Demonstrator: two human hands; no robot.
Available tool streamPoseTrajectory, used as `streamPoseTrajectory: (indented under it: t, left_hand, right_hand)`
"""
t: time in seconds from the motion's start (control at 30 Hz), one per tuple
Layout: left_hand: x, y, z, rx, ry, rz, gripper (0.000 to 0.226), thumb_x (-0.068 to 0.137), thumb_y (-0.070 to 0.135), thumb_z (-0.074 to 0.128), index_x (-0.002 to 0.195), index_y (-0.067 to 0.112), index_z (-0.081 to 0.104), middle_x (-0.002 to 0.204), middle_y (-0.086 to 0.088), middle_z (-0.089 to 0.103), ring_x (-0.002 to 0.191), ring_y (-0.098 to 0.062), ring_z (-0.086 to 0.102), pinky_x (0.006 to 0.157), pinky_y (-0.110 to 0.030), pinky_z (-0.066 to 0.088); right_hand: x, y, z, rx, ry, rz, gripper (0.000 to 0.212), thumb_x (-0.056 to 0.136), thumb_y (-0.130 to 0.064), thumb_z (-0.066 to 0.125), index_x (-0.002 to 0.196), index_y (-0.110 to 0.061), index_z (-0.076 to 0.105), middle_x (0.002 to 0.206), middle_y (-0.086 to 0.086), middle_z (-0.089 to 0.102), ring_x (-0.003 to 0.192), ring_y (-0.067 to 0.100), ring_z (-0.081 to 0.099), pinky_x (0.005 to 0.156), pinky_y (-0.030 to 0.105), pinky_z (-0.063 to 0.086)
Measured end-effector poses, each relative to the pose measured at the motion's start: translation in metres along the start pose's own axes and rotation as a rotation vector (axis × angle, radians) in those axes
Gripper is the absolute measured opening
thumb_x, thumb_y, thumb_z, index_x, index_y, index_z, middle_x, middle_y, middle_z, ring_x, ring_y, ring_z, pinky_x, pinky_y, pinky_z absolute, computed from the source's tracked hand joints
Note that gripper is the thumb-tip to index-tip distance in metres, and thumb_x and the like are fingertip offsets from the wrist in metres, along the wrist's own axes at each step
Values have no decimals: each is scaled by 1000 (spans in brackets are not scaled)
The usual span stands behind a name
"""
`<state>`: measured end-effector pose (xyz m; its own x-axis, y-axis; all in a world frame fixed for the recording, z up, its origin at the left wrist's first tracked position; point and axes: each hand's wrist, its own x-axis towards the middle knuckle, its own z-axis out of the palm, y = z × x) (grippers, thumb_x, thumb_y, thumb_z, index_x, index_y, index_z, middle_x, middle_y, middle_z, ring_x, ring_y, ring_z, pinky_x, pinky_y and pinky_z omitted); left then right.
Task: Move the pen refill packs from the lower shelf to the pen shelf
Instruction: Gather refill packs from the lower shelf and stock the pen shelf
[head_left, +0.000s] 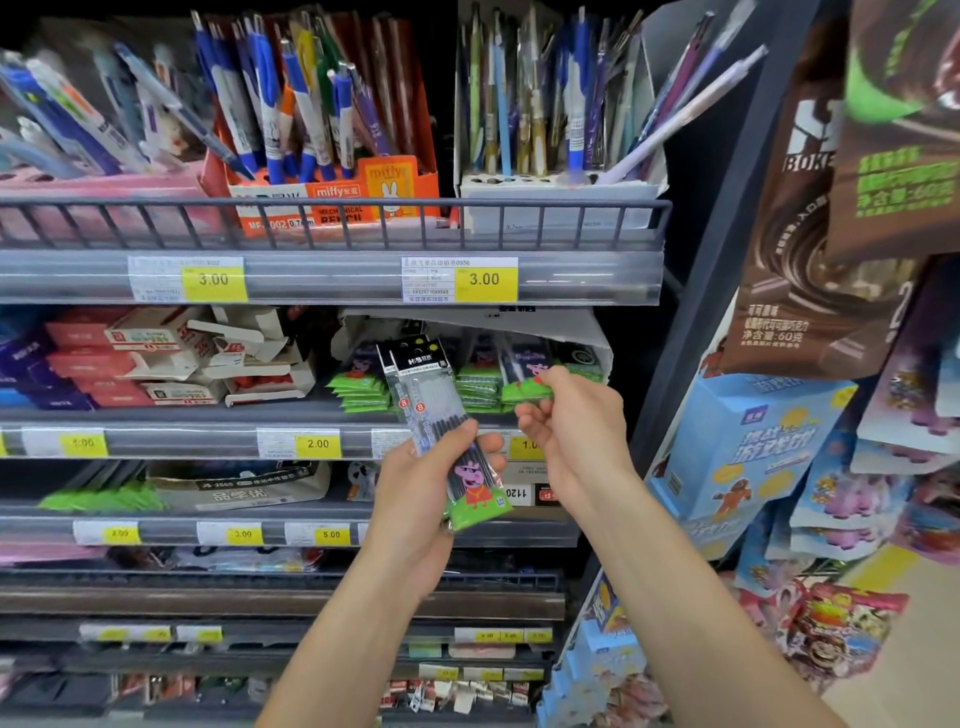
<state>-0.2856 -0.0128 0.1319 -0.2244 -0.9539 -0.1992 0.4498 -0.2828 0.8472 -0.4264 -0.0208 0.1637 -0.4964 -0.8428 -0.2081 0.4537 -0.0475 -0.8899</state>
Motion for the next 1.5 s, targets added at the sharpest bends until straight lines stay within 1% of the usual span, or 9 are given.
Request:
streamPoseTrajectory:
  t: [0.27, 0.37, 0.47, 0.57, 0.83, 1.17, 1.27, 1.4, 1.5]
  left_hand:
    - [2, -2, 4, 16, -8, -20, 15, 98, 16, 72, 112, 10, 73, 95, -16, 82, 75, -20, 78, 60, -31, 62]
    - [4, -2, 2, 7, -4, -28, 16, 98, 17, 72, 112, 9, 72, 95, -16, 82, 75, -20, 79, 59, -30, 62]
    - [5, -1, -1, -3, 2, -30, 17, 98, 16, 71, 114, 9, 72, 93, -14, 82, 75, -19, 79, 58, -31, 62]
    - [6, -1, -1, 1, 17, -26, 19, 99, 15, 71, 116, 7, 71, 92, -15, 81, 74, -20, 78, 60, -31, 63]
    - [7, 1, -1, 40, 15, -34, 29, 100, 23, 69, 122, 4, 69, 98, -17, 82, 78, -21, 79, 62, -30, 62]
    - [3, 9, -2, -51, -8, -51, 37, 110, 36, 44, 124, 9, 65, 91, -18, 77, 69, -26, 72, 63, -35, 60]
    - [2, 9, -2, -28, -2, -60, 39, 110, 33, 42, 127, 6, 65, 94, -18, 77, 73, -27, 74, 66, -39, 60]
    - [2, 9, -1, 43, 12, -39, 28, 107, 26, 54, 118, 8, 73, 103, -18, 80, 84, -28, 79, 66, -40, 65]
    - [1, 4, -2, 131, 24, 45, 20, 103, 25, 66, 111, 13, 79, 106, -17, 81, 83, -27, 77, 71, -40, 61]
  right_hand:
    - [0, 25, 5, 37, 99, -167, 35, 94, -29, 73, 121, -20, 53, 81, 6, 69, 60, 19, 73, 61, 30, 60]
    - [-7, 47, -17, -482, 119, -558, 49, 90, -47, 72, 131, -36, 48, 86, -8, 65, 69, 10, 69, 70, 35, 58]
    - [1, 52, -35, -1093, 72, -1127, 50, 97, -40, 66, 144, -29, 53, 91, -5, 56, 62, 17, 54, 52, 31, 48]
    - [18, 40, -32, -1277, 26, -1281, 32, 100, -31, 65, 130, -20, 70, 78, 3, 61, 49, 28, 52, 40, 36, 47]
    - [37, 23, -20, -1386, 55, -1129, 36, 96, -10, 63, 129, -21, 69, 58, 6, 63, 49, 33, 58, 45, 36, 45]
    - [34, 31, -27, -1317, 165, -1098, 30, 99, -23, 63, 126, -14, 70, 48, 4, 55, 39, 27, 51, 43, 31, 45]
    - [23, 28, -29, -1239, 96, -924, 41, 103, -34, 52, 143, -23, 56, 51, -4, 54, 47, 20, 51, 51, 33, 47]
    - [-22, 36, -31, -681, -200, -416, 43, 97, -54, 50, 138, -42, 53, 61, -3, 59, 51, 6, 57, 52, 28, 46]
    - [-53, 47, -30, -459, -370, -123, 38, 101, -43, 54, 138, -50, 49, 87, 12, 65, 47, 17, 60, 43, 28, 46]
